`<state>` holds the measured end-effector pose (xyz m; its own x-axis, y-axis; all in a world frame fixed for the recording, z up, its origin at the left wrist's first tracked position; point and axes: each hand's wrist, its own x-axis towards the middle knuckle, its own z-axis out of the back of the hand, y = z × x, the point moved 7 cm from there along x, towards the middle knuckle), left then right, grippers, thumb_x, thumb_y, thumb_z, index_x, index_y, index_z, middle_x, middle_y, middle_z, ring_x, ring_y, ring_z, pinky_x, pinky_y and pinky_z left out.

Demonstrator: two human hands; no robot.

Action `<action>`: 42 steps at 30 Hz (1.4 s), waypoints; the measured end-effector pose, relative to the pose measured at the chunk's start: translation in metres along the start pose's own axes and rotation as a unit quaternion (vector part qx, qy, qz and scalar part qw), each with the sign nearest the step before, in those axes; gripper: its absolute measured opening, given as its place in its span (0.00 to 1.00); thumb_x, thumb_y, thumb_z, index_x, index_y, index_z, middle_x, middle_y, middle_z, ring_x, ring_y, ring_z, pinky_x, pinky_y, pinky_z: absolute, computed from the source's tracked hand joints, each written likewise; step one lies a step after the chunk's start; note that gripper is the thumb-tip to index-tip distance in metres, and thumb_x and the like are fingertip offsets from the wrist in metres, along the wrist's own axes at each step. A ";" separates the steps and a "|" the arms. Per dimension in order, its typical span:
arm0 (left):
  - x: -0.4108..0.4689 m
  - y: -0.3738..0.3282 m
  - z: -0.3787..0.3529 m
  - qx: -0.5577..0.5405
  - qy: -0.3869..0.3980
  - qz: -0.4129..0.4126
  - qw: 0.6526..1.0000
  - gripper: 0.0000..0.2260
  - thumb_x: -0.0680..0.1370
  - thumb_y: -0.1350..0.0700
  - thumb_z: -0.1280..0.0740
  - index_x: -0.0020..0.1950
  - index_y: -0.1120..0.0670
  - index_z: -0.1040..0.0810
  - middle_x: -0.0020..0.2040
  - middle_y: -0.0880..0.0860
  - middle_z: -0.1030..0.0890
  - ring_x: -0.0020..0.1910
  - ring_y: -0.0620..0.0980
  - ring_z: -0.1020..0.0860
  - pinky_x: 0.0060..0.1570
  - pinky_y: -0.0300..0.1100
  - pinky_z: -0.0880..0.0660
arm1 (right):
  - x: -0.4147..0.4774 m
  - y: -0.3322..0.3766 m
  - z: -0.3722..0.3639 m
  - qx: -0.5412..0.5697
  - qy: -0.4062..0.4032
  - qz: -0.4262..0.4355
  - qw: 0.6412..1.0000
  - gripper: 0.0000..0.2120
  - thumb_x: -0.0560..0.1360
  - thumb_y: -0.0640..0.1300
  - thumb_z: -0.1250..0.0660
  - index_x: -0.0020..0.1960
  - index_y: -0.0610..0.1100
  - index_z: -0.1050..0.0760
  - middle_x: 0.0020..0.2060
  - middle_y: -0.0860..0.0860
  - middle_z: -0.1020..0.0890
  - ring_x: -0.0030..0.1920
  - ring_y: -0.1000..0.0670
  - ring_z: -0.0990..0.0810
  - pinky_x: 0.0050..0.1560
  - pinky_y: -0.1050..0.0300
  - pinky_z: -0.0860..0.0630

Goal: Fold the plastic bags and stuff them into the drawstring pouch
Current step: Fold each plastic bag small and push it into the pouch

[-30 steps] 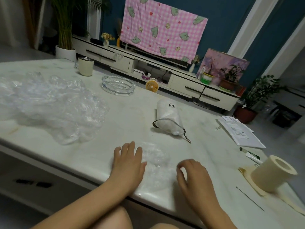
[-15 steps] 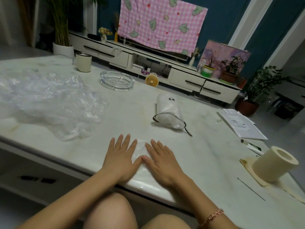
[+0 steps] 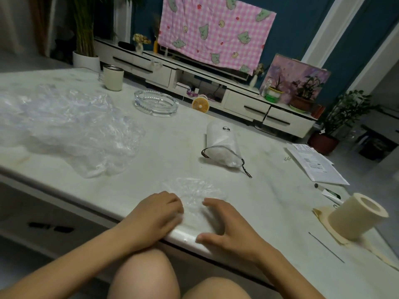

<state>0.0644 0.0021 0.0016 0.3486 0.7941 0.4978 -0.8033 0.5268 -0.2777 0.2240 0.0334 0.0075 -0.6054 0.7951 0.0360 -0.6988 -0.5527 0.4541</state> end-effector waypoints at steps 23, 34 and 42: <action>0.047 0.056 -0.004 0.214 0.030 0.350 0.912 0.18 0.82 0.42 0.50 0.60 0.54 0.34 0.54 0.52 0.26 0.38 0.52 0.24 0.28 0.40 0.41 | 0.056 -0.041 0.018 -0.078 -0.213 -0.246 0.942 0.17 0.78 0.58 0.41 0.41 0.45 0.36 0.38 0.53 0.27 0.39 0.49 0.30 0.38 0.55 0.38; 0.053 0.071 -0.003 -0.055 -0.041 0.307 0.949 0.19 0.75 0.42 0.35 0.31 0.51 0.35 0.36 0.47 0.30 0.38 0.46 0.31 0.37 0.41 0.39 | 0.059 -0.053 0.047 0.047 -0.247 -0.155 0.955 0.02 0.77 0.43 0.36 0.46 0.46 0.25 0.43 0.52 0.21 0.46 0.50 0.24 0.45 0.63 0.29; 0.081 0.089 -0.001 -0.358 -0.030 0.235 0.903 0.18 0.70 0.53 0.26 0.29 0.51 0.33 0.23 0.42 0.34 0.25 0.39 0.36 0.27 0.30 0.39 | 0.120 0.003 0.002 0.312 0.145 -0.047 0.938 0.23 0.69 0.52 0.27 0.59 0.42 0.25 0.51 0.45 0.18 0.51 0.49 0.20 0.55 0.55 0.26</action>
<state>0.0220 0.1134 0.0160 0.0068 0.9746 0.2237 -0.3307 0.2133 -0.9193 0.1498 0.1272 0.0149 -0.6944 0.6811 -0.2324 -0.4493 -0.1579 0.8793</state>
